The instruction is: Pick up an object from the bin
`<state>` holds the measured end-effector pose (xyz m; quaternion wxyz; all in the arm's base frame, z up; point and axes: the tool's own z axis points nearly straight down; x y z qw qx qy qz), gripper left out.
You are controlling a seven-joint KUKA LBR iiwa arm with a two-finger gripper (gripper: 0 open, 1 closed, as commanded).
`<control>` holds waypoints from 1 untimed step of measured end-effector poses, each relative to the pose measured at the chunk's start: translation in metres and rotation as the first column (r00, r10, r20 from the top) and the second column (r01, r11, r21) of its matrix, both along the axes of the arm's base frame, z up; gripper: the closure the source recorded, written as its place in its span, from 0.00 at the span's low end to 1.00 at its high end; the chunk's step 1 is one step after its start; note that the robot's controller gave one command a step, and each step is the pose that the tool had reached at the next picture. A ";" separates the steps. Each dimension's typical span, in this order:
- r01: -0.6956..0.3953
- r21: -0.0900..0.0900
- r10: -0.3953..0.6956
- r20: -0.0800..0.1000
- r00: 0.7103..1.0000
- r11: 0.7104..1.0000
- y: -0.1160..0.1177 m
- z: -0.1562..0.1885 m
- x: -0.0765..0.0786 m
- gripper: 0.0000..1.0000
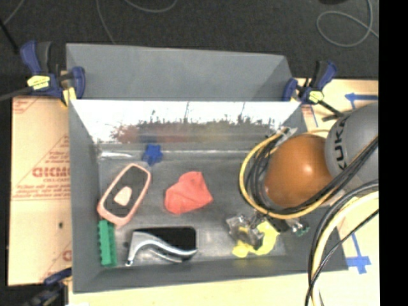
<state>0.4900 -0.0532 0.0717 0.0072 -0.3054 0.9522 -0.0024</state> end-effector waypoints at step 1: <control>-0.002 -0.001 0.002 -0.003 1.000 1.000 0.000 -0.001 -0.001 0.00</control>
Offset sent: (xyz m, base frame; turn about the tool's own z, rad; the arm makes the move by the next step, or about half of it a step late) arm 0.0000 0.0000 0.0000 0.0000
